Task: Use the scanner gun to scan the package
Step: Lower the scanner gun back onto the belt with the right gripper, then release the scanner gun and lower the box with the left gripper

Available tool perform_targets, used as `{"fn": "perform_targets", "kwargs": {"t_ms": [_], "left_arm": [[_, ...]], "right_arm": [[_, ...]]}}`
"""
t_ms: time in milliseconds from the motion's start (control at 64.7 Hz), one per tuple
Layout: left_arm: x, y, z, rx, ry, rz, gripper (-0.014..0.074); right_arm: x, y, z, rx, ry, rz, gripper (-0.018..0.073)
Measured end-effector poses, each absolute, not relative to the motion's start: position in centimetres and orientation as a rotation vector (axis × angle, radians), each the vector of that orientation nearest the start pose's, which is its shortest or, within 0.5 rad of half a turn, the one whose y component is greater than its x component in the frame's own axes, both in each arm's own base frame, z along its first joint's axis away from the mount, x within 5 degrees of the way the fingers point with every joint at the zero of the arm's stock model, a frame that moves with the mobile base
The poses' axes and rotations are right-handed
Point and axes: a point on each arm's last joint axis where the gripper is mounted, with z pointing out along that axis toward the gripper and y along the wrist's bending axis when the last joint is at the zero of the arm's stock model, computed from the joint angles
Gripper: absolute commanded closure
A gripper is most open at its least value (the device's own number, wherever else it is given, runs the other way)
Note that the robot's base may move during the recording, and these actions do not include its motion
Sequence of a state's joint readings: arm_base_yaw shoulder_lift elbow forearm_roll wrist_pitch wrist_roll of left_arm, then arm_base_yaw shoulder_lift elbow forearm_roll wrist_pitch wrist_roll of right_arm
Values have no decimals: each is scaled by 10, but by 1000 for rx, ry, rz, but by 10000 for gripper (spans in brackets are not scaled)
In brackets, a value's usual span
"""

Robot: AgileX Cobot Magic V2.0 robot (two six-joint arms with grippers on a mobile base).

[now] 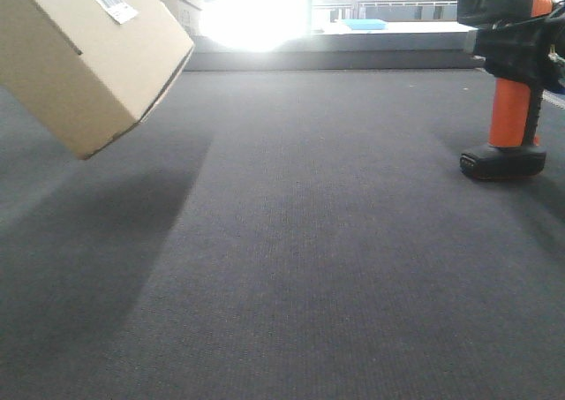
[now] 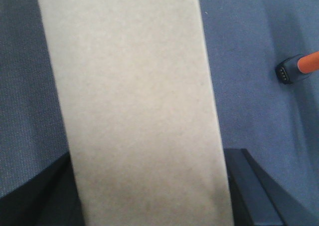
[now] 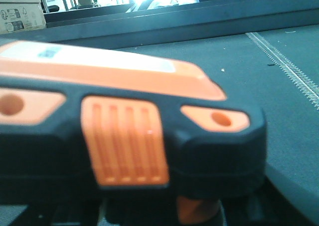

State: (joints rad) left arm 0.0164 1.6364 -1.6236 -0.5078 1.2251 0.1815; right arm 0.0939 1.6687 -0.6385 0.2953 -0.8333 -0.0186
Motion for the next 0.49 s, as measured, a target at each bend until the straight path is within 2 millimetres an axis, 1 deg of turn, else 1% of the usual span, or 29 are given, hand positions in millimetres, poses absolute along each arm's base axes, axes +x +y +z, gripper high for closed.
{"fn": "perform_targets", "kwargs": {"t_ms": [62,77,93,170,263,309,495], "left_arm": [[342,-36,370,122,2610,-628,707],[342,-36,370,122,2610,-628,707],[342,-36,370,122,2610,-628,707],[342,-36,370,122,2610,-628,707],[342,-36,370,122,2610,-628,707],[342,-36,370,122,2610,-628,707],[342,-36,370,122,2610,-628,707]], "right_arm": [[320,10,198,237,1683,22,354],[320,10,198,237,1683,22,306],[320,10,198,237,1685,22,232],[320,10,198,239,1685,24,108],[320,11,198,239,1687,24,4],[319,11,197,239,1696,25,-13],[318,12,190,239,1775,36,0]]}}
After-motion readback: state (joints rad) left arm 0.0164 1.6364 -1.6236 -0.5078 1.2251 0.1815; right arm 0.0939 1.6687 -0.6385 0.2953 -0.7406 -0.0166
